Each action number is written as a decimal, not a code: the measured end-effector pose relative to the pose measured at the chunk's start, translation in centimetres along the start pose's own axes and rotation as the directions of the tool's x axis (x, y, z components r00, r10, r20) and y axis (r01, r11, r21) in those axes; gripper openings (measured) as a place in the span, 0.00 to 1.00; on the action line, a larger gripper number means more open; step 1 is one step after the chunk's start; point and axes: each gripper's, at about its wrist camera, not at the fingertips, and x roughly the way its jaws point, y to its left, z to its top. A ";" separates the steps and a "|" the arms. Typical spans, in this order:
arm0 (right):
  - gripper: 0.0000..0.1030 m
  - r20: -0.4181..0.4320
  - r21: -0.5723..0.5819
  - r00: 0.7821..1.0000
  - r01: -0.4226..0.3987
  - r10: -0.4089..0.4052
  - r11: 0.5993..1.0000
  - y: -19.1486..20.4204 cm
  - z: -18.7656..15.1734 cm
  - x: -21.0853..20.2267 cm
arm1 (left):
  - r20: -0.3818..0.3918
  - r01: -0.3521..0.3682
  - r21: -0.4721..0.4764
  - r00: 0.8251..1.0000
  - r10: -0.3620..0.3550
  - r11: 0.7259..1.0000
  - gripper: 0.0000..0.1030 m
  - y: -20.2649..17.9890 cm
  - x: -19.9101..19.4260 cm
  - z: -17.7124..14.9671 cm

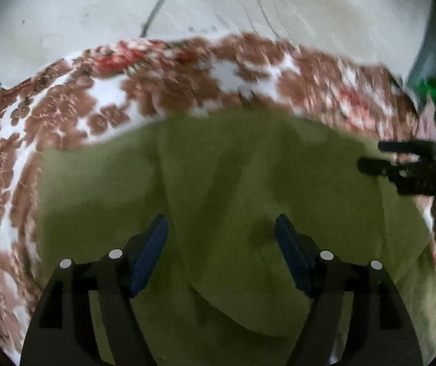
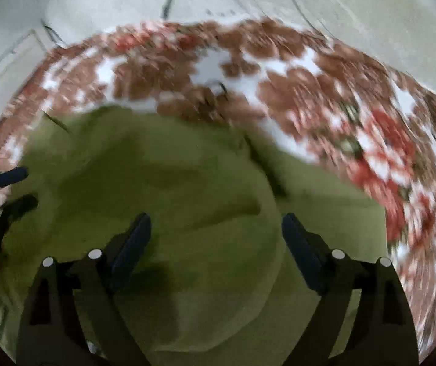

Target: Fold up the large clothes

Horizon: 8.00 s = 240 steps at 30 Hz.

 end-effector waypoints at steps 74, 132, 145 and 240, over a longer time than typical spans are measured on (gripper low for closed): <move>0.93 -0.167 0.089 0.977 0.150 -0.133 0.985 -4.2 -43.0 -24.4 | -0.188 -0.249 -0.352 0.963 0.193 0.902 0.88 1.7 -32.5 -38.7; 0.48 -0.163 0.524 0.964 -0.097 0.211 0.846 -0.8 -49.7 -21.1 | 0.002 0.117 -0.646 0.988 -0.152 0.755 0.46 3.9 -29.2 -45.8; 0.06 -0.159 0.483 0.971 -0.083 0.180 0.871 -1.0 -46.8 -25.3 | 0.011 0.166 -0.537 0.982 -0.190 0.827 0.03 1.7 -30.5 -41.3; 0.05 0.034 0.247 0.985 -0.174 0.171 0.953 -6.6 -8.8 -25.6 | 0.192 0.236 -0.357 0.965 -0.177 0.904 0.03 3.6 -26.3 -1.0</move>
